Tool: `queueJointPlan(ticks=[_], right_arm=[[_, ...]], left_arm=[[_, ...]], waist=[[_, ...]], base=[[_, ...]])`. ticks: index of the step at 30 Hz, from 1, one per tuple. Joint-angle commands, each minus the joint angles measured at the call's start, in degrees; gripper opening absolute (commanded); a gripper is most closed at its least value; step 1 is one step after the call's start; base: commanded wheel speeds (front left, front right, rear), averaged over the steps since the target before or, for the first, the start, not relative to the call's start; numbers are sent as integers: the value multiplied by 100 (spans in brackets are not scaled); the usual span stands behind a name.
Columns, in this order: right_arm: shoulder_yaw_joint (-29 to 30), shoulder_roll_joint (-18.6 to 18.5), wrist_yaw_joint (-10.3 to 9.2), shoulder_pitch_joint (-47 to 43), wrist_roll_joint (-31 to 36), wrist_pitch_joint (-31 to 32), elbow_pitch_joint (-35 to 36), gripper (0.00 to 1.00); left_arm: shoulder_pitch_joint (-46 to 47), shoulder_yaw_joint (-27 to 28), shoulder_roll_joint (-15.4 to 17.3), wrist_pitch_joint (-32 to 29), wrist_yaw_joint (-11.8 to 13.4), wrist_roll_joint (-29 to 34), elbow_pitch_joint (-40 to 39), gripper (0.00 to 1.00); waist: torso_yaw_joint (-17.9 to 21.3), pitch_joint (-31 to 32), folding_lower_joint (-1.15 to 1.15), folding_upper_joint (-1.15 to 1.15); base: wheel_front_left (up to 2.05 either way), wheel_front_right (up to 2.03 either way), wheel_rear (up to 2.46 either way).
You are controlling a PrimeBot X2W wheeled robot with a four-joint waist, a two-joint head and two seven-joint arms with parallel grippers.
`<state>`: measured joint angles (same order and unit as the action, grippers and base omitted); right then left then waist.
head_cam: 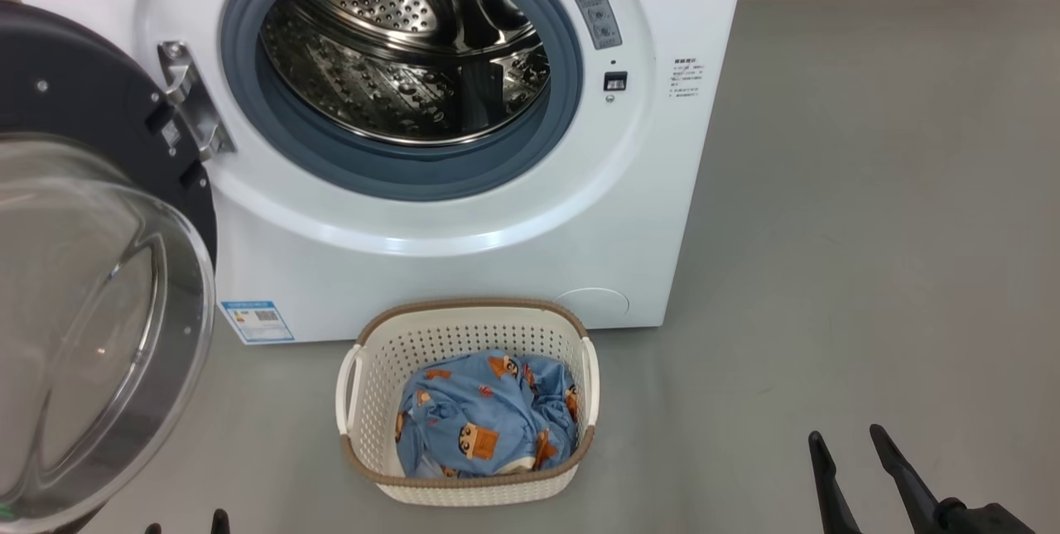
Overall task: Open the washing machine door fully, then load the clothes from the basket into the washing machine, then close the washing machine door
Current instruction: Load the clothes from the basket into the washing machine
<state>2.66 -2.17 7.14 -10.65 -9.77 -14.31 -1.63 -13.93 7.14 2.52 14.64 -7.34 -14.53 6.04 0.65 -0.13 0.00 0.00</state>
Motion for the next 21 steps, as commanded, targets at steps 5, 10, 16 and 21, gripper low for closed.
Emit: queueJointPlan(ticks=[5, 10, 16, 21], right_arm=[[-140, -71, 35, 105, -22, -69, 148, 100], [-143, -71, 35, 109, -20, -69, 147, 100], [-135, -71, 35, 110, -7, -69, 147, 100], [-142, -71, 35, 121, -7, -69, 140, 100]], left_arm=[[236, 237, 36, 36, -14, 131, -198, 100], [234, 201, 36, 36, -14, 196, -224, 100], [230, 164, 36, 36, -14, 182, -242, 100], [238, 149, 36, 36, -14, 170, -266, 100]], waist=[[-13, -22, 0, 0], [-19, -44, 0, 0], [-24, -55, 0, 0], [-30, -66, 0, 0]], base=[[115, -115, 0], [54, -54, 0], [0, 0, 0], [0, 0, 0]])
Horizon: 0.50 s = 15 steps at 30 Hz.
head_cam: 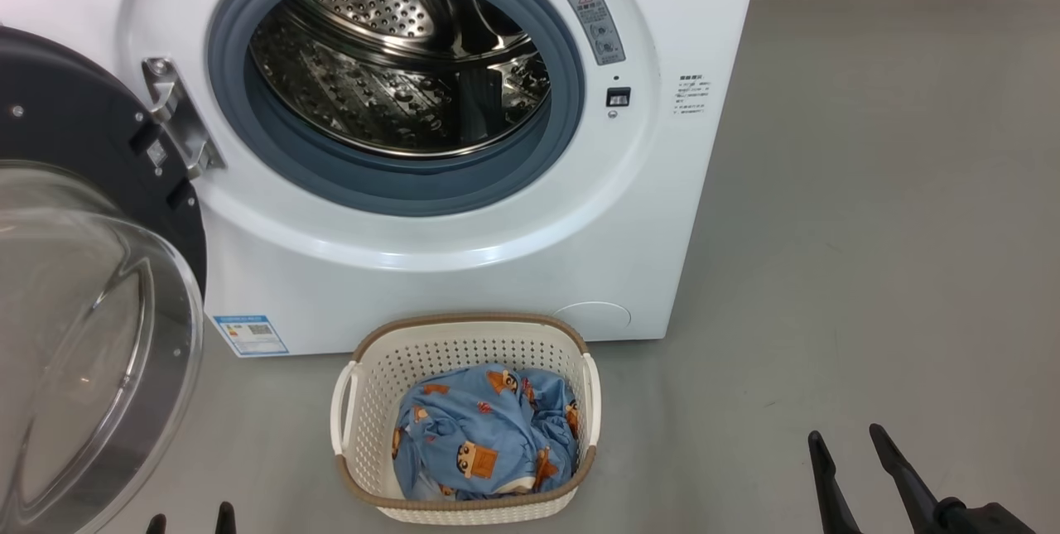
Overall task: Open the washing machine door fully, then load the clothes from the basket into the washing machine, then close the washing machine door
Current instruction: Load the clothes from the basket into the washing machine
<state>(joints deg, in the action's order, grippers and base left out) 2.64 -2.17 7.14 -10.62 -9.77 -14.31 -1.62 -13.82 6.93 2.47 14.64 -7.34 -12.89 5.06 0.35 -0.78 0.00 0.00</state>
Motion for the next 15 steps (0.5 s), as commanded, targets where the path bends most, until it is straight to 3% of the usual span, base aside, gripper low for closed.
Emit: queueJointPlan(ticks=[1, 15], right_arm=[[-145, -71, 35, 118, -9, -69, 138, 100], [-255, -71, 35, 272, -109, -69, 152, 100]], left_arm=[[226, 164, 41, 36, -14, 15, -181, 100], [312, -177, 79, 36, -14, -7, -508, 100]], waist=[[-1, -1, 0, 0], [162, -338, 0, 0]], base=[[0, 0, 0], [0, 0, 0]])
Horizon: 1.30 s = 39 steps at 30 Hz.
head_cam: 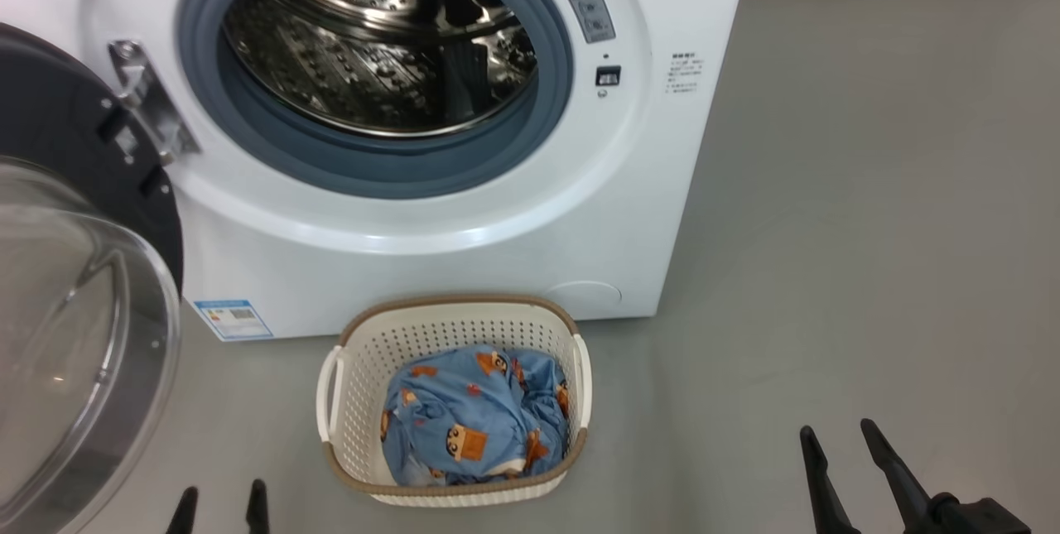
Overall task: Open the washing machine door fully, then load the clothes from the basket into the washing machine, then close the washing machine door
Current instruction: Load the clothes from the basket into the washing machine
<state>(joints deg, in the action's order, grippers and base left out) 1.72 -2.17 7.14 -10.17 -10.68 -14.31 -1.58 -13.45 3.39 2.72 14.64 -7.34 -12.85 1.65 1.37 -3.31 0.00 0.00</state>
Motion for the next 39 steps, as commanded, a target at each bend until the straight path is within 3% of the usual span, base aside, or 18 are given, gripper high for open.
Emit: queueJointPlan(ticks=[1, 9, 20, 21, 39], right_arm=[[-182, -71, 35, 251, -32, -69, 153, 100], [-266, -71, 35, 569, -242, -69, 186, 100], [-520, -71, 35, 1058, -687, -69, 287, 100], [-679, -71, 35, 1167, -832, -69, 326, 100], [-1241, -71, 35, 1488, -1354, -69, 616, 100]], left_arm=[[294, 118, 78, 36, -14, -52, -162, 100], [513, -350, 423, 36, -14, -382, -110, 100], [948, -618, 1097, 36, -14, -1181, 238, 100], [1164, -611, 1336, -69, -14, -1425, 377, 100], [2136, -632, 2015, -901, 6, -2052, 760, 100]], waist=[[90, -147, 0, 0], [446, -734, 0, 0], [1265, -1743, 0, 0], [1538, -2076, 0, 0], [2435, -3293, 0, 0]], base=[[0, 0, 0], [0, 0, 0], [0, 0, 0], [0, 0, 0], [0, 0, 0]])
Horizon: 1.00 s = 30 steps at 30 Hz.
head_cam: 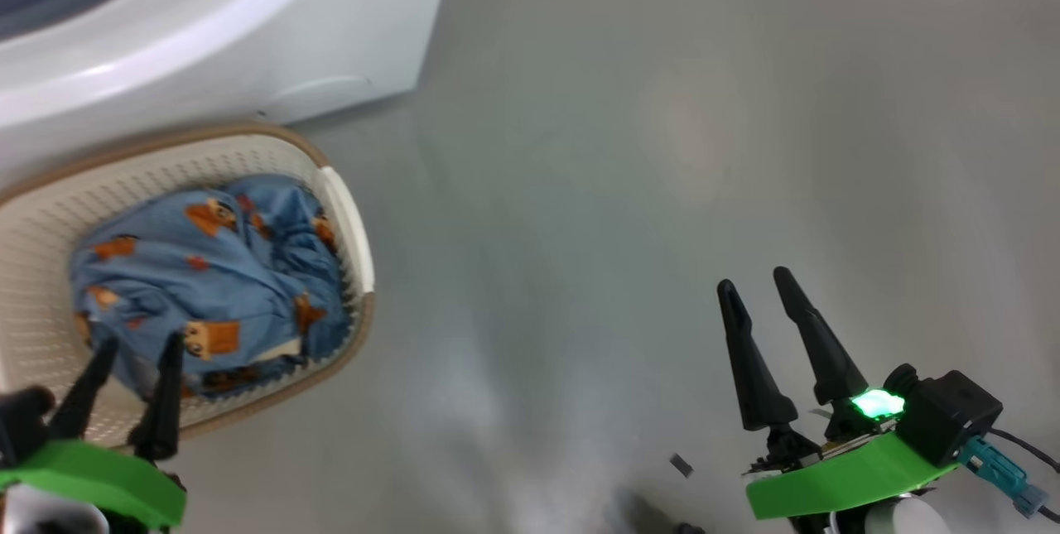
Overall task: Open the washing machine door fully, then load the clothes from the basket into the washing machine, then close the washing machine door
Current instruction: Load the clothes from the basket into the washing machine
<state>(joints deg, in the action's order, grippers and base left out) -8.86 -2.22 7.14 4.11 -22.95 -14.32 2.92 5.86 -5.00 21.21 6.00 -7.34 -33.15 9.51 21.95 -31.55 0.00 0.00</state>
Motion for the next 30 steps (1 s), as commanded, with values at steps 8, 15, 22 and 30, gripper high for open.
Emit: queueJointPlan(ticks=[8, 15, 22, 30], right_arm=[[-421, -65, 35, 141, -284, -68, 304, 100], [-652, -65, 35, 205, -380, -68, 395, 100], [-773, -65, 35, 243, -408, -68, 471, 100], [-855, -65, 35, 192, -421, -68, 583, 100]], left_arm=[[692, 291, 379, -609, 147, -175, 289, 100], [1204, 341, 638, -1133, 363, -178, 612, 100], [1680, 300, 840, -1634, 649, -78, 1007, 100], [2481, -37, 968, -1966, 760, 256, 1688, 100]], waist=[[619, -1027, 0, 0], [818, -1498, 0, 0], [908, -1758, 0, 0], [877, -1895, 0, 0]], base=[[0, 0, 0], [0, 0, 0], [0, 0, 0], [0, 0, 0]])
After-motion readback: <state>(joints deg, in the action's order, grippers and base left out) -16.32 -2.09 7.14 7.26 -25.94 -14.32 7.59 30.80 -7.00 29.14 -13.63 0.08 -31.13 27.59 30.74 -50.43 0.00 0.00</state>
